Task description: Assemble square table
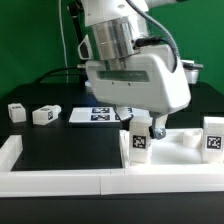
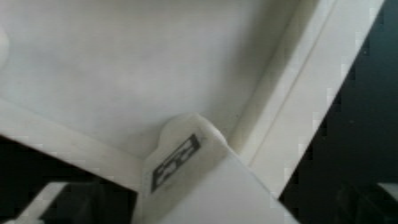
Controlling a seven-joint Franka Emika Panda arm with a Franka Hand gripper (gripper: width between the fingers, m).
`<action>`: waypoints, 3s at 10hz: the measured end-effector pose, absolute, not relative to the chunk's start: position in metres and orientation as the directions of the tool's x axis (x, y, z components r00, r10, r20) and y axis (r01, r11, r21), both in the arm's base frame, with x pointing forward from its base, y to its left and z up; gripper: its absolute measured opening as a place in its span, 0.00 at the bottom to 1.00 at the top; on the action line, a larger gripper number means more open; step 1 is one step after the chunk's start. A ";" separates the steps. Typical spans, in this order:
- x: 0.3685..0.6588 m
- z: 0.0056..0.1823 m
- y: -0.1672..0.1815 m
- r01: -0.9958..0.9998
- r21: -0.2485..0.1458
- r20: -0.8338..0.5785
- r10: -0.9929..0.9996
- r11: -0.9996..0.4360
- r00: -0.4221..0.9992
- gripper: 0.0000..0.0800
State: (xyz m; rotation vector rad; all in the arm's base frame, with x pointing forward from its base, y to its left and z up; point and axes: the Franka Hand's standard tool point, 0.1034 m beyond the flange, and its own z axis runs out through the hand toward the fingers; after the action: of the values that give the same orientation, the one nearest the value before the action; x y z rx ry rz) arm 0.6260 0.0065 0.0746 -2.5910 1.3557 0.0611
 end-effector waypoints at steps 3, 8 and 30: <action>0.625 0.075 0.004 -0.477 -0.117 -0.039 -0.476 -0.871 0.878 0.81; 0.625 0.075 0.003 -0.538 -0.102 -0.041 -0.537 -0.837 0.843 0.55; 0.623 0.073 0.012 -0.458 -0.117 0.027 -0.464 -0.881 0.886 0.81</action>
Offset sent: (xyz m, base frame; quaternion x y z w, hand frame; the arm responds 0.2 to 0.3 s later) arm 0.0085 -0.0084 0.0020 -0.1177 0.0340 -0.4726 0.8727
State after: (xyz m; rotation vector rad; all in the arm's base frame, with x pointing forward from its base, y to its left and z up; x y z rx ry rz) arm 0.6228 0.0119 0.0732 -2.9459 0.7221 -0.0824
